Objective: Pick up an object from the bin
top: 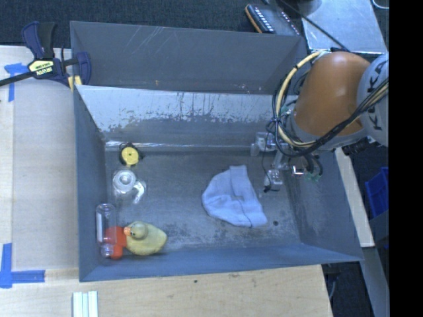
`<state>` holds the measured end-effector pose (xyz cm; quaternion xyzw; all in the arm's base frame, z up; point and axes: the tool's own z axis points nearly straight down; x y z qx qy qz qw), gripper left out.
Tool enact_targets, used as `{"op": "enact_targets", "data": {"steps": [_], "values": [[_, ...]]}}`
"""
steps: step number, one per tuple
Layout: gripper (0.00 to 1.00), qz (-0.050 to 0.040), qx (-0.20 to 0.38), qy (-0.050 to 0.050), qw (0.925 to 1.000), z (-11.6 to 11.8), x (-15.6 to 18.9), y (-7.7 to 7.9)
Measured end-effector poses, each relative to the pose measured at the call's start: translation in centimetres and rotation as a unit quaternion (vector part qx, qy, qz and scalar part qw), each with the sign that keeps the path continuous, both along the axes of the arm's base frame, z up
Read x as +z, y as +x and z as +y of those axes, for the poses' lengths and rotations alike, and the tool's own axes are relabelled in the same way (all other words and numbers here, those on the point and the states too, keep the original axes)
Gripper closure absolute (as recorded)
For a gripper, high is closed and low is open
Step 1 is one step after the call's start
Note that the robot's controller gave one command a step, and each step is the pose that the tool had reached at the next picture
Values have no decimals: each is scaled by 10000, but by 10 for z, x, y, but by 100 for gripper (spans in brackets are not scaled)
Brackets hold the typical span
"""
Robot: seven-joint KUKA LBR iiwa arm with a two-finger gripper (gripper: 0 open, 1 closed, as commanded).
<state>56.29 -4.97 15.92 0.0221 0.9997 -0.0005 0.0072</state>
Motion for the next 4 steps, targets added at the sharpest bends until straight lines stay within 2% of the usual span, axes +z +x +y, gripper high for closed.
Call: {"op": "enact_targets", "data": {"steps": [1,2,3,4], "values": [[0,114,687,29,9976,1,-95,19],[0,-3,2653,-34,9642,43,-88,29],[100,64,685,30,9976,1,-92,22],[100,64,686,30,9976,1,-92,22]]}}
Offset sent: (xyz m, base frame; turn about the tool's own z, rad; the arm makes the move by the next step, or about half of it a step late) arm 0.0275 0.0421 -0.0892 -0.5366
